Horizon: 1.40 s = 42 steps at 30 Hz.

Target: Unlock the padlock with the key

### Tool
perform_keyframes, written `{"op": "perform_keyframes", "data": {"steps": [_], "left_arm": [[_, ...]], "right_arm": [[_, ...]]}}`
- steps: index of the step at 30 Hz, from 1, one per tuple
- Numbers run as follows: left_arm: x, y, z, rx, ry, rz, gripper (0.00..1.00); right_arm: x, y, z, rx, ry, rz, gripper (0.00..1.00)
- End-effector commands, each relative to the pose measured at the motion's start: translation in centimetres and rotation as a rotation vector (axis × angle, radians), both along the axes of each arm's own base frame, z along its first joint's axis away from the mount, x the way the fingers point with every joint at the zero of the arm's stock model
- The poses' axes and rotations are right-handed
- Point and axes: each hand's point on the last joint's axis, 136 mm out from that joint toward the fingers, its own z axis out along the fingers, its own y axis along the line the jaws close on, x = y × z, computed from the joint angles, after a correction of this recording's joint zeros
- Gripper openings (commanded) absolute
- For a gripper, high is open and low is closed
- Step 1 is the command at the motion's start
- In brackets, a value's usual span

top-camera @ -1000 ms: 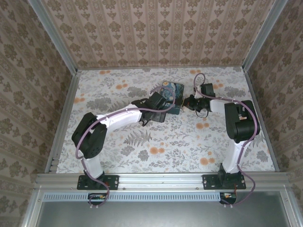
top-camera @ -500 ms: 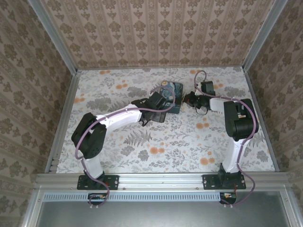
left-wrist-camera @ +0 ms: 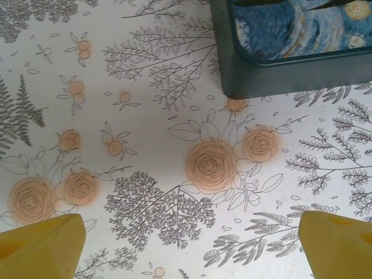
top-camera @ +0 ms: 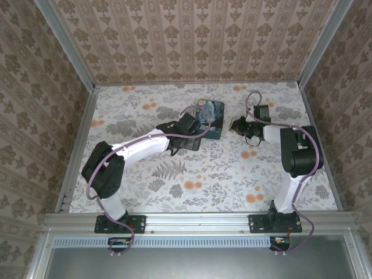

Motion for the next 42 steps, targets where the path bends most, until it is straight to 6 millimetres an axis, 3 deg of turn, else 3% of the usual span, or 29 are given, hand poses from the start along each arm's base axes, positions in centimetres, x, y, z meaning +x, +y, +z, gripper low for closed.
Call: {"op": "perform_keyframes", "data": {"steps": [1, 6, 12, 20, 24, 27, 33, 38, 42], "left_arm": [[-0.4, 1.5, 1.7, -0.005, -0.020, 0.012, 0.98], [-0.5, 2.7, 2.7, -0.025, -0.034, 0.030, 1.00], [-0.7, 4.0, 3.5, -0.037, -0.051, 0.056, 1.00], [-1.0, 5.4, 5.1, -0.047, -0.086, 0.087, 1.00], [-1.0, 5.9, 5.4, -0.048, -0.090, 0.096, 1.00], [-1.1, 6.1, 5.3, -0.044, -0.088, 0.099, 1.00], [-1.3, 6.3, 5.0, -0.042, -0.080, 0.101, 1.00], [-1.4, 6.2, 4.6, -0.050, -0.072, 0.102, 1.00], [-1.5, 6.2, 4.7, -0.048, -0.072, 0.103, 1.00]], "right_arm": [[-1.4, 0.7, 2.4, 0.055, -0.067, 0.000, 0.00], [-6.1, 3.9, 4.4, 0.069, -0.093, 0.084, 0.00], [-13.0, 11.0, 5.8, 0.037, -0.124, 0.255, 0.00], [-20.2, 20.3, 4.2, 0.084, -0.115, 0.403, 0.00], [-22.0, 23.8, 2.6, 0.109, -0.083, 0.458, 0.00], [-21.7, 23.8, 0.8, 0.094, -0.060, 0.435, 0.00], [-20.4, 21.5, -1.4, 0.024, -0.036, 0.379, 0.00], [-19.7, 19.0, -3.0, -0.012, 0.003, 0.323, 0.38], [-19.3, 16.8, -3.0, -0.010, 0.007, 0.276, 0.54]]}}
